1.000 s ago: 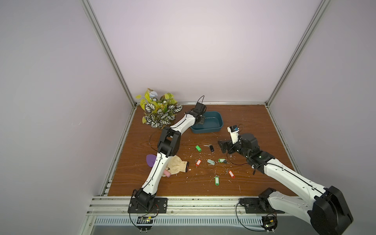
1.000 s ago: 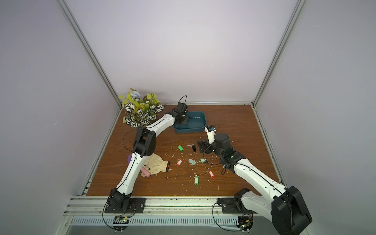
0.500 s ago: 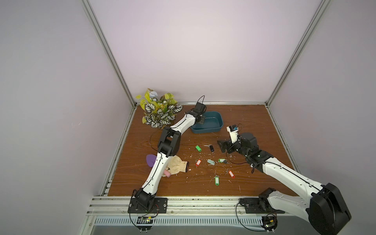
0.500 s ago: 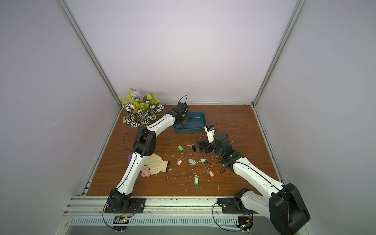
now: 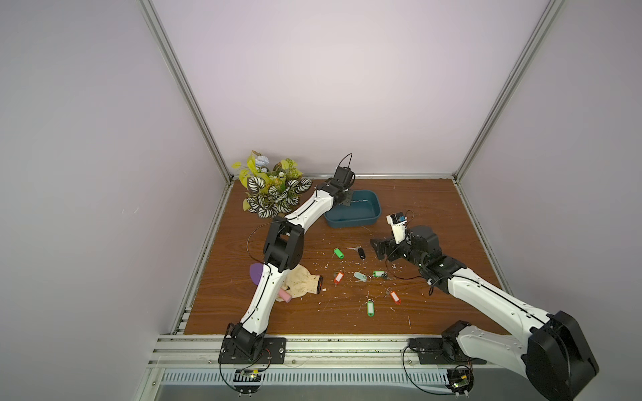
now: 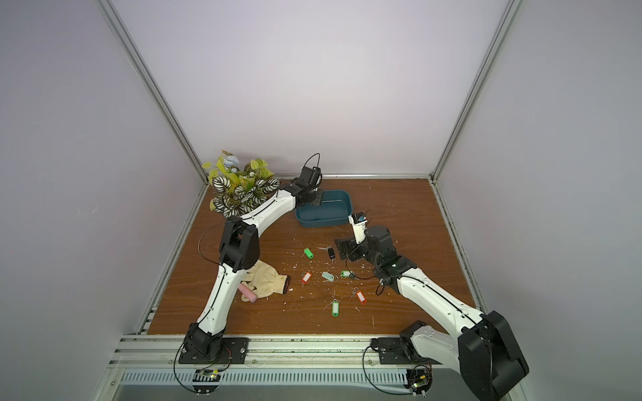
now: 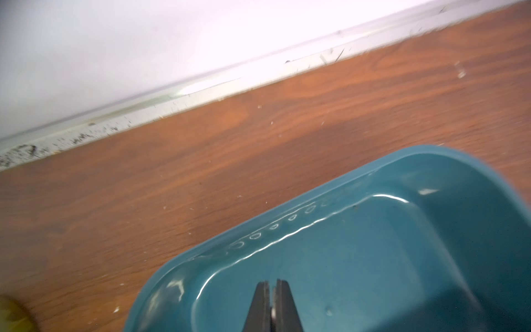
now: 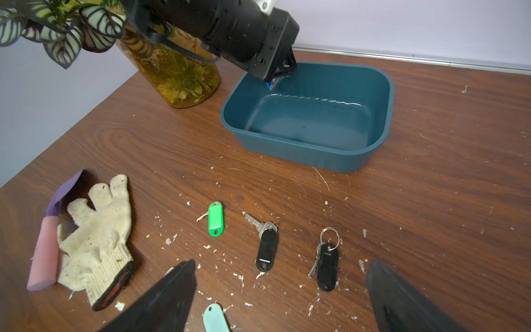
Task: Take the keys out of the storage box
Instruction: Pick up the key from the storage box, then place the key at the center of the board.
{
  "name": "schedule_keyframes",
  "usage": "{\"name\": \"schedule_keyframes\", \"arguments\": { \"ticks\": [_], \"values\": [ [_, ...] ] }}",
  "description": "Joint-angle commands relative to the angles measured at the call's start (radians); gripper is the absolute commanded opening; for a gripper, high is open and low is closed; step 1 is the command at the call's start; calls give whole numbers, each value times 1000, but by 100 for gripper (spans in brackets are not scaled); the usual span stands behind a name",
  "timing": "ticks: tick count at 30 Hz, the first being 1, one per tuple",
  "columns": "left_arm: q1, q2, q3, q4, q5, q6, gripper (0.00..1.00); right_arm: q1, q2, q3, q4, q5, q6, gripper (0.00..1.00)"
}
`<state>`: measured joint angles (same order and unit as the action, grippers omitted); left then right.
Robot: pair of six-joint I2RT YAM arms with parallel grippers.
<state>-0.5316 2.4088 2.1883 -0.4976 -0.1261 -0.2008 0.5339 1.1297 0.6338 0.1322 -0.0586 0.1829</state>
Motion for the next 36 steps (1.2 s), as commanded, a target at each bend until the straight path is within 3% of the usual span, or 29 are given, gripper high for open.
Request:
{"name": "schedule_keyframes", "arguments": {
  "ticks": [1, 7, 14, 21, 29, 36],
  "values": [
    [-14, -79, -43, -14, 33, -6, 0, -8, -1, 33, 44, 8, 5, 100],
    [-48, -282, -262, 16, 78, -55, 0, -17, -6, 34, 39, 164, 41, 100],
    [-155, -675, -864, 270, 211, -183, 0, -34, -12, 23, 15, 412, 109, 100],
    [-379, -908, -1258, 356, 101, -334, 0, -35, -139, -40, 12, 403, 160, 99],
    [-602, -999, -1550, 516, -6, -543, 0, -34, -185, -95, 4, 368, 200, 100],
    [-649, -978, -1670, 648, 21, -627, 0, -34, -187, -109, -1, 355, 208, 99]
  ]
}}
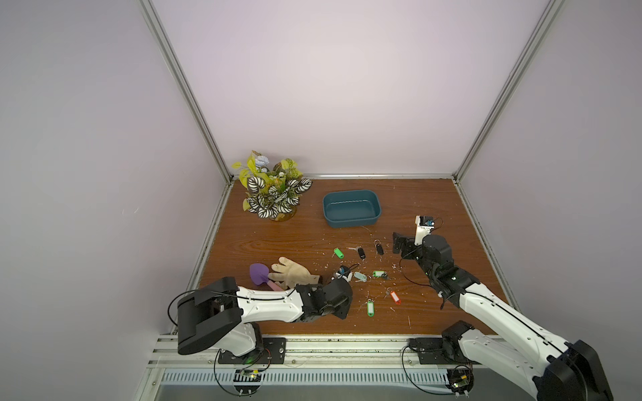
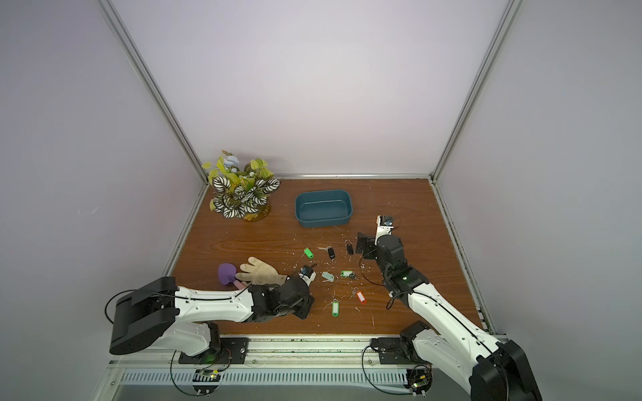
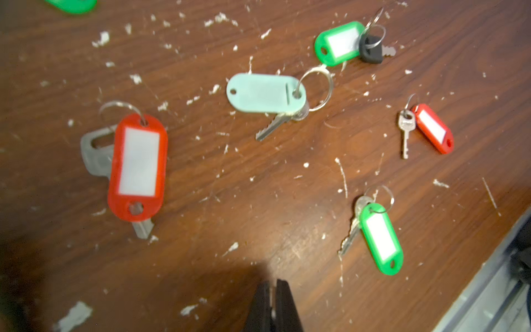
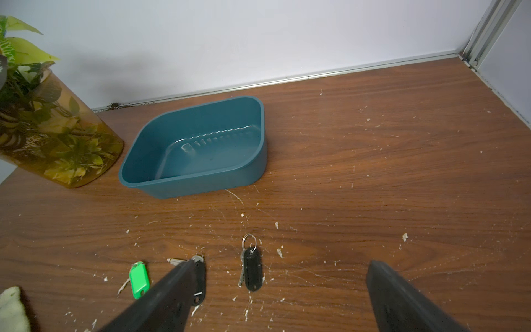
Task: Take the keys out of the storage box
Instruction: Place the key at the center of the board.
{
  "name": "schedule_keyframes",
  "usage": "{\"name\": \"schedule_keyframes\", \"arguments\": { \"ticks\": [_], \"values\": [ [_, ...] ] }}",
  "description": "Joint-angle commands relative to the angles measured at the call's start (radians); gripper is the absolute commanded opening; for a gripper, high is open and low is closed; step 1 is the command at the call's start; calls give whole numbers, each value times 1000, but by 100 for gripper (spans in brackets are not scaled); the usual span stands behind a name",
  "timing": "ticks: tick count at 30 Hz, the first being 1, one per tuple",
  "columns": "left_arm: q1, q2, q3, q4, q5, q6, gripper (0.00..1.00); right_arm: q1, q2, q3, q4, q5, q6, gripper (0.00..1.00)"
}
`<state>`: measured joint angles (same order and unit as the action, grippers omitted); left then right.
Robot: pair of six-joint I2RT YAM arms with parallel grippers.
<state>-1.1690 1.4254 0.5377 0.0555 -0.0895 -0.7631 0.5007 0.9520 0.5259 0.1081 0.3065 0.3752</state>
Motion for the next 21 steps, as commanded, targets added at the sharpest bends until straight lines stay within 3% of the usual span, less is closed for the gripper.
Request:
{"name": "schedule_keyframes", "arguments": {
  "ticks": [1, 5, 9, 13, 16, 21],
  "values": [
    [-12, 7, -23, 97, -15, -68, 2, -1, -13, -1, 21, -5, 16, 100],
    [-12, 0, -24, 85, -34, -65, 19, 0, -25, -7, 20, 4, 14, 100],
    [-11, -19, -17, 45, -71, -67, 45, 1, -24, -7, 18, 9, 9, 100],
    [-8, -51, 20, -74, -161, -69, 62, 1, -25, -9, 19, 26, 3, 99],
    [37, -88, 53, -135, -191, -11, 64, 0, -31, -14, 25, 40, -5, 100],
    [192, -181, 107, -204, -205, 124, 67, 0, -47, -16, 21, 88, -22, 100]
  ]
}}
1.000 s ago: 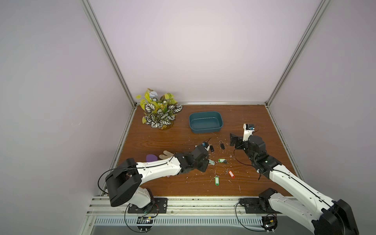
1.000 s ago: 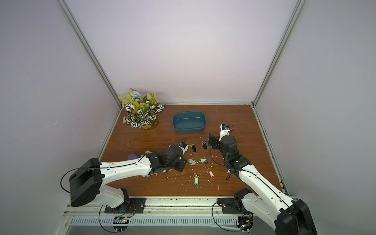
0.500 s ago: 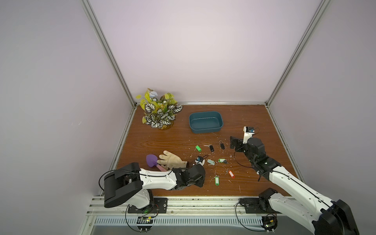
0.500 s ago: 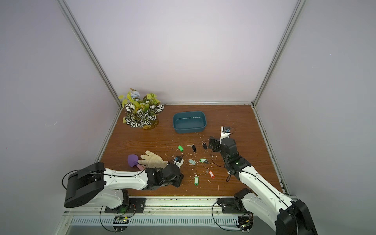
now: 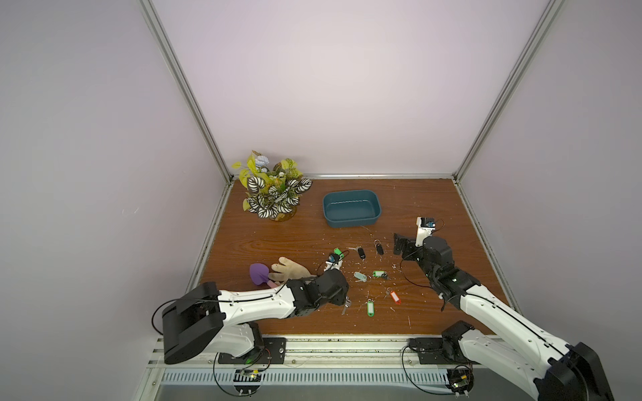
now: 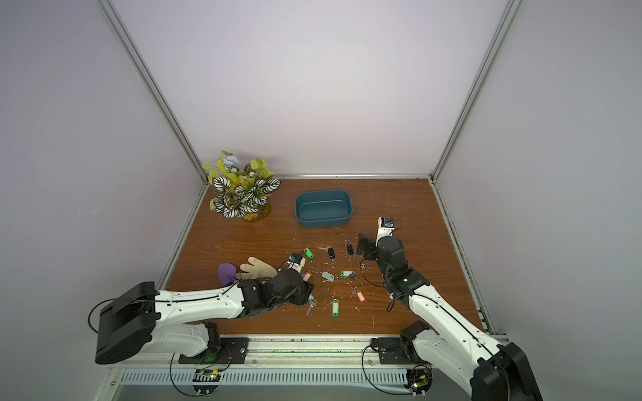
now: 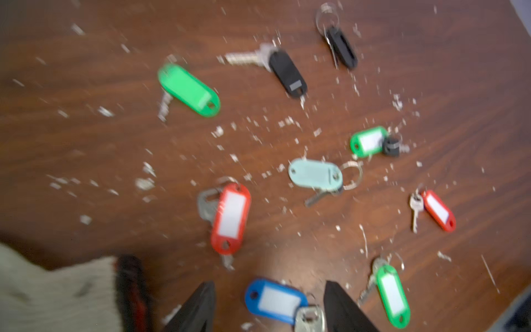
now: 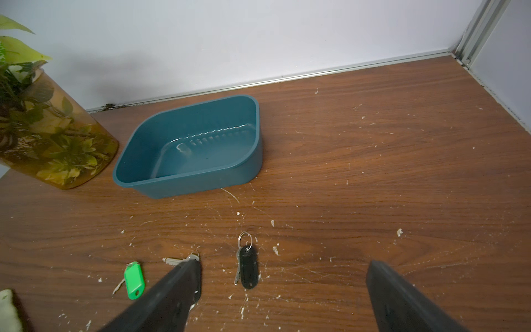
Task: Take the keys out of the storage box
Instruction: Place the key at the center of the board, then reset both arms
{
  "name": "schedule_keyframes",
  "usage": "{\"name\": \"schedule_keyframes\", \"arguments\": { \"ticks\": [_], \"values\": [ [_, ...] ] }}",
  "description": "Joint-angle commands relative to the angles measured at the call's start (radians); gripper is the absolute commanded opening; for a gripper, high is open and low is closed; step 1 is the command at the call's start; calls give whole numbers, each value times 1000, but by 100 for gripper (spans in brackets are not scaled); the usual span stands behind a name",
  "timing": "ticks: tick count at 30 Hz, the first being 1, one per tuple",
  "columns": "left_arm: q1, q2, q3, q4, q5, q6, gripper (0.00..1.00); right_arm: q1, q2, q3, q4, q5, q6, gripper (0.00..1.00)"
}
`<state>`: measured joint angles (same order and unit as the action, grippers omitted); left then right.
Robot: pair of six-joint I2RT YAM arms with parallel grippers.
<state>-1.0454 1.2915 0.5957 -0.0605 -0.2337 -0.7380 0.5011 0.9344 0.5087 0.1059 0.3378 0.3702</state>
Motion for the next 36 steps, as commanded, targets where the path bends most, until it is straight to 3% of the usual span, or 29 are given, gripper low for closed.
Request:
{"name": "schedule_keyframes", "arguments": {
  "ticks": [1, 3, 4, 7, 10, 12, 14, 17, 23, 25, 27, 29, 30, 34, 36],
  "values": [
    [98, -66, 66, -106, -75, 120, 73, 0, -34, 0, 24, 71, -21, 100],
    [178, -112, 95, -106, -116, 172, 86, -1, -44, -2, 26, 113, -25, 100],
    [213, -131, 100, -87, -137, 194, 100, 0, -45, -2, 28, 138, -26, 100],
    [357, -167, 112, 5, -200, 271, 100, -3, -35, -11, 64, 237, -38, 100],
    [482, -162, 125, 81, -378, 328, 100, -1, -10, -81, 247, 297, -147, 100],
    [571, -149, 122, 132, -485, 363, 100, -1, 28, -146, 422, 330, -231, 100],
    [677, -146, 84, 208, -488, 400, 100, -3, 81, -236, 674, 359, -342, 100],
    [739, -148, -69, 441, -423, 595, 100, -17, 218, -326, 1039, 403, -497, 99],
    [779, -44, -422, 1124, -321, 861, 99, -122, 526, -217, 1051, 452, -565, 100],
    [830, 12, -453, 1209, -243, 827, 99, -145, 602, -213, 1155, 450, -591, 100],
    [853, 54, -407, 1161, -183, 844, 100, -159, 609, -184, 1095, 412, -553, 100],
    [879, 97, -372, 1157, -87, 866, 100, -217, 595, -220, 1128, 226, -522, 99],
    [893, 109, -363, 1157, -52, 863, 100, -239, 587, -235, 1140, 214, -496, 99],
    [1070, 145, -300, 1097, 169, 678, 100, -372, 558, -330, 1248, -12, -383, 100],
    [1133, 219, -351, 1294, 344, 657, 100, -398, 603, -361, 1338, -97, -385, 100]
  ]
}}
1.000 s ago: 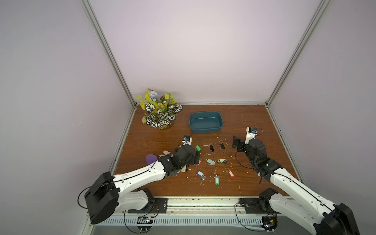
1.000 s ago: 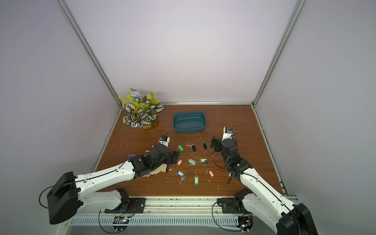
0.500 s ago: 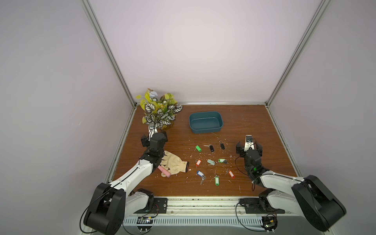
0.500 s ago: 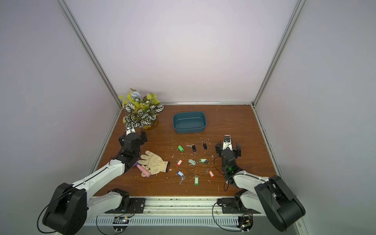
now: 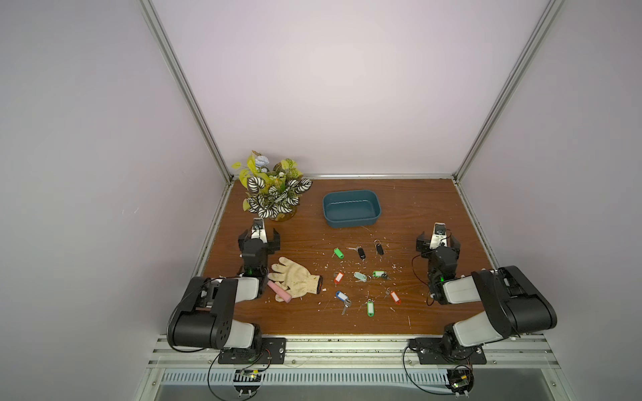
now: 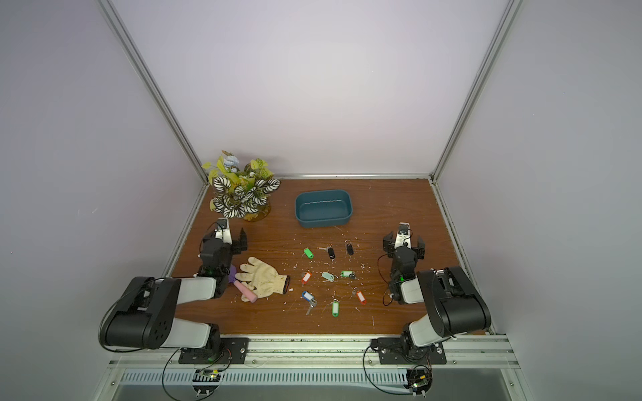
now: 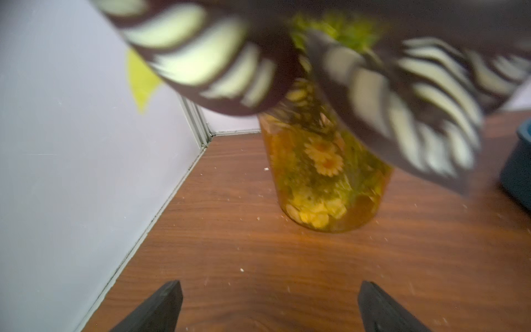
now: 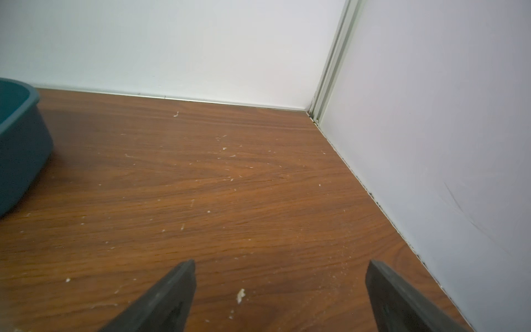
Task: Take the keys out of the storage box
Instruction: Reset both arms
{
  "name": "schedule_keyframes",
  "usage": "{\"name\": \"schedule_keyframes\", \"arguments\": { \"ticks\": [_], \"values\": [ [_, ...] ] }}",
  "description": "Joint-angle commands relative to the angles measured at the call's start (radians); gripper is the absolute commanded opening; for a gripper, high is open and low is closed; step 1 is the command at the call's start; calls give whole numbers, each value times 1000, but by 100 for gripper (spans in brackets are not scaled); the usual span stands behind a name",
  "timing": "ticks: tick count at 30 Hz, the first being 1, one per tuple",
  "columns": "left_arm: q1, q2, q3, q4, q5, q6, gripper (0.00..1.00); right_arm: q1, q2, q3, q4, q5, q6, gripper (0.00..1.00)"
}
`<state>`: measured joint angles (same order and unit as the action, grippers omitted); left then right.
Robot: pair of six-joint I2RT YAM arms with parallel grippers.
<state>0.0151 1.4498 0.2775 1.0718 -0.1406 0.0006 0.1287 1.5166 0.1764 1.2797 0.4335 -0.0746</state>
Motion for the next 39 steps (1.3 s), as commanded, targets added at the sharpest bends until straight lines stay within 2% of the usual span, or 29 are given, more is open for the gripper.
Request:
{"name": "schedule_keyframes", "arguments": {
  "ticks": [1, 3, 5, 8, 39],
  "values": [
    [69, 63, -42, 168, 333, -35, 100, -27, 49, -39, 235, -216, 45, 99],
    [59, 74, -72, 197, 374, 0, 100, -27, 13, -26, 146, -242, 37, 100],
    [60, 113, -102, 322, 367, -16, 100, -26, 5, 3, 77, -272, 22, 99],
    [61, 112, -87, 285, 322, -31, 100, -27, 38, 21, 95, -233, 46, 99],
    [50, 111, -84, 280, 299, -27, 100, -46, 31, 29, 72, -236, 64, 100]
  ]
}}
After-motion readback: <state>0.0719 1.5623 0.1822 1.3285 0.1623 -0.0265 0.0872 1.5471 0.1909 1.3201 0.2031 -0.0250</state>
